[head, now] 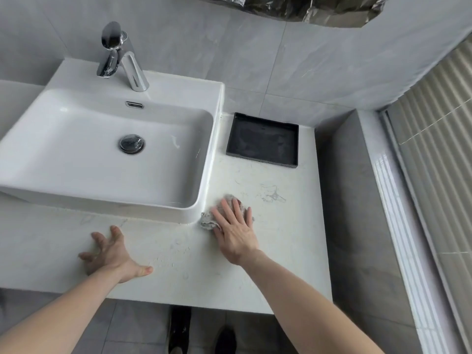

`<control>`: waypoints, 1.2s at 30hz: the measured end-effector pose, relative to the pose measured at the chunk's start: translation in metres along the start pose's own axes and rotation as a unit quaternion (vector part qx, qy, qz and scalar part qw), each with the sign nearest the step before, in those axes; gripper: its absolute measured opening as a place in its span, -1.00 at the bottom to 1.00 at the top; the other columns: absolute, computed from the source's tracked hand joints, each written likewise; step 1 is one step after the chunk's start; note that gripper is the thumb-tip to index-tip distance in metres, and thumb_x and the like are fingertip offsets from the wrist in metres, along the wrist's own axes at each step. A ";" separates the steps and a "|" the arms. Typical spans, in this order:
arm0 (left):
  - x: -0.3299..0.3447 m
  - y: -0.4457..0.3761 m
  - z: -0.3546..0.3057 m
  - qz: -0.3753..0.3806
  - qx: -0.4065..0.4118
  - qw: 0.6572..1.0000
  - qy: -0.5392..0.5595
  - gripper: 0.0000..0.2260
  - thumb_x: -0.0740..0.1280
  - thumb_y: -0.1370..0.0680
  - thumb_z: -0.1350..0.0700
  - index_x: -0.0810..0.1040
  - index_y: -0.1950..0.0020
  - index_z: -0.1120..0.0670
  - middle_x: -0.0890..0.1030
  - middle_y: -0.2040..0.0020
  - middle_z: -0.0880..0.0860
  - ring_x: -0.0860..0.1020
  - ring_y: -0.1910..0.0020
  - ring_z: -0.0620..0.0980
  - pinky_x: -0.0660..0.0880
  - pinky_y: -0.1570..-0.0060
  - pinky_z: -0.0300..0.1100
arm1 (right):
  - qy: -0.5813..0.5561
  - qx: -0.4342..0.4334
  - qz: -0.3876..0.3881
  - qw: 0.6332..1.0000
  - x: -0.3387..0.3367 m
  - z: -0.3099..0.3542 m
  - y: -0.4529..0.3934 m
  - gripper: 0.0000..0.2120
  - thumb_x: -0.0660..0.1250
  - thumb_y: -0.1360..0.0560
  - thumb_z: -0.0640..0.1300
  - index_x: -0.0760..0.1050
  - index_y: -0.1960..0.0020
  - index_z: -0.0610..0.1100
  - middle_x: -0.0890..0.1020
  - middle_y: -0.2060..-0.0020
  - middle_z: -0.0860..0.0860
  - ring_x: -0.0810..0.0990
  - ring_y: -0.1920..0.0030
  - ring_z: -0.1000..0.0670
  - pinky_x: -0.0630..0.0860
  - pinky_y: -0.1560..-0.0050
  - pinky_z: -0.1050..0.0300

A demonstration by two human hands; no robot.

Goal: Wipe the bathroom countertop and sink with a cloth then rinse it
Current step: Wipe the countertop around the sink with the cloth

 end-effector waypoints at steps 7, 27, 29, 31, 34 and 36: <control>-0.001 0.000 0.000 -0.001 -0.003 1.000 0.003 0.43 0.63 -0.07 -0.38 -0.30 -0.62 -0.10 -0.28 -0.62 0.07 0.00 -0.55 0.50 0.42 -0.35 0.24 | -0.008 0.155 -0.080 0.985 -0.025 -0.116 0.052 -0.38 -0.02 -0.66 0.10 -0.09 -0.69 0.16 -0.20 -0.67 0.06 -0.29 -0.67 -0.10 -0.33 -0.62 -0.15; -0.004 0.002 -0.002 0.008 -0.001 1.000 -0.006 0.44 0.63 -0.08 -0.37 -0.32 -0.62 -0.08 -0.29 -0.62 0.11 0.00 -0.54 0.52 0.36 -0.38 0.26 | -0.051 0.001 -0.063 0.997 0.027 0.030 0.046 -0.30 -0.04 -0.59 -0.24 -0.07 -0.70 -0.02 -0.19 -0.68 0.06 -0.39 -0.63 0.00 -0.41 -0.61 -0.04; -0.003 0.001 -0.002 0.010 0.000 1.000 -0.008 0.45 0.62 -0.08 -0.38 -0.33 -0.62 -0.08 -0.29 -0.62 0.10 -0.01 -0.54 0.52 0.35 -0.40 0.27 | -0.039 0.027 -0.075 0.996 0.025 0.003 0.064 -0.33 0.06 -0.66 -0.14 -0.12 -0.70 0.04 -0.21 -0.68 0.08 -0.38 -0.64 0.01 -0.39 -0.62 -0.07; -0.003 0.001 -0.001 0.012 0.001 1.000 -0.010 0.46 0.62 -0.07 -0.39 -0.34 -0.61 -0.08 -0.30 -0.62 0.10 -0.01 -0.54 0.52 0.33 -0.40 0.27 | -0.037 0.065 -0.086 0.994 0.017 -0.035 0.082 -0.35 0.05 -0.68 -0.03 -0.13 -0.70 0.08 -0.19 -0.68 0.09 -0.34 -0.65 0.02 -0.33 -0.63 -0.10; -0.002 0.000 -0.001 0.013 0.002 1.000 -0.011 0.46 0.62 -0.06 -0.39 -0.34 -0.61 -0.08 -0.30 -0.62 0.11 -0.01 -0.54 0.53 0.34 -0.39 0.29 | -0.047 0.166 -0.114 0.978 -0.005 -0.105 0.116 -0.37 0.03 -0.63 -0.04 0.03 -0.70 0.01 -0.01 -0.69 0.01 -0.18 -0.68 -0.04 -0.15 -0.66 -0.19; -0.002 -0.001 -0.001 0.014 0.001 1.000 -0.015 0.47 0.61 -0.05 -0.40 -0.34 -0.61 -0.07 -0.30 -0.61 0.14 -0.01 -0.54 0.53 0.33 -0.39 0.30 | -0.057 0.232 -0.112 0.965 -0.013 -0.150 0.140 -0.37 0.00 -0.61 -0.09 0.11 -0.68 -0.09 0.08 -0.68 -0.07 -0.07 -0.69 -0.10 -0.05 -0.65 -0.24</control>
Point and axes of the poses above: each hand's wrist, its own y-axis away from the middle knuckle, its own x-axis out of the palm, z = x × y, the point moved 7 cm from there along -y, towards the middle knuckle
